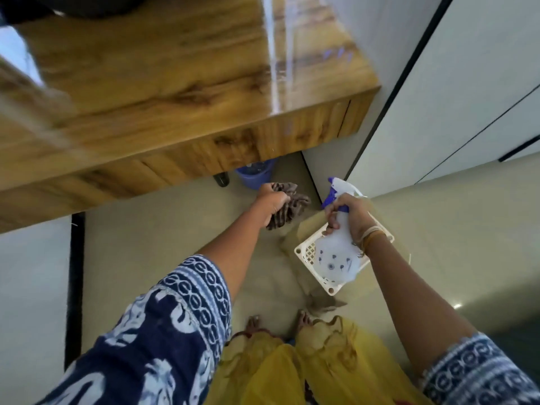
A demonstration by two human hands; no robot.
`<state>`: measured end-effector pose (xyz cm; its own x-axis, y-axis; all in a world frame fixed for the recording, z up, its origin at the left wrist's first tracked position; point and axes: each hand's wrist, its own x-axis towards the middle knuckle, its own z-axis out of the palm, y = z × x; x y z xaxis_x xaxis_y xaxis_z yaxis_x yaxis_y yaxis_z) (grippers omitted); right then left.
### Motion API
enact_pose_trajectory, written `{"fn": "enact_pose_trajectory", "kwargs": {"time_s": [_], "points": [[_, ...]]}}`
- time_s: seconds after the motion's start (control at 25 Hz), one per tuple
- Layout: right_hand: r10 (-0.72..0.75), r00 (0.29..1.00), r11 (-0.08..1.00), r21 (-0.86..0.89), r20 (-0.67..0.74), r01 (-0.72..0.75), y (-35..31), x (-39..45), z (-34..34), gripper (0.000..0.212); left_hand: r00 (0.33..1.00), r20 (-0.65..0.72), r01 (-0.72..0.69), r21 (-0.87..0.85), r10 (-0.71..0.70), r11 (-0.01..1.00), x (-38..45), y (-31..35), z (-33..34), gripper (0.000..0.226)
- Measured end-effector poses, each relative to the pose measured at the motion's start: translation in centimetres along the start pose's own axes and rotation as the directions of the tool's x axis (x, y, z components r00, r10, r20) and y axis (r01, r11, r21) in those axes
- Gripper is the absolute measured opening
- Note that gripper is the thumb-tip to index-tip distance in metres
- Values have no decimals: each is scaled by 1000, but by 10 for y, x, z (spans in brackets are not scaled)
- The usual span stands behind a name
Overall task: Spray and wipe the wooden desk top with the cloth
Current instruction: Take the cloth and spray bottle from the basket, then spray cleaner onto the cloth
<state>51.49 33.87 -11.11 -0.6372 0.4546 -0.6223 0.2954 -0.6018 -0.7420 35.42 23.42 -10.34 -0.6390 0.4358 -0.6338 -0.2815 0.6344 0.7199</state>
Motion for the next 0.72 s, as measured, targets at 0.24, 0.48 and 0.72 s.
{"fn": "enact_pose_trajectory", "kwargs": {"time_s": [0.24,0.48,0.72], "points": [[33,971,990,-144,236,1,-46,7,115,29,979,-182,-71,114,92,991,-27,7,-120,35],[11,907,956,-272,420,115,-79,13,256,36,918,-385,-85,36,92,996,-57,18,-273,38],[-66,849,936,-263,524,235,-102,1,394,26,848,-528,-155,-173,41,973,-72,13,-406,56]]}}
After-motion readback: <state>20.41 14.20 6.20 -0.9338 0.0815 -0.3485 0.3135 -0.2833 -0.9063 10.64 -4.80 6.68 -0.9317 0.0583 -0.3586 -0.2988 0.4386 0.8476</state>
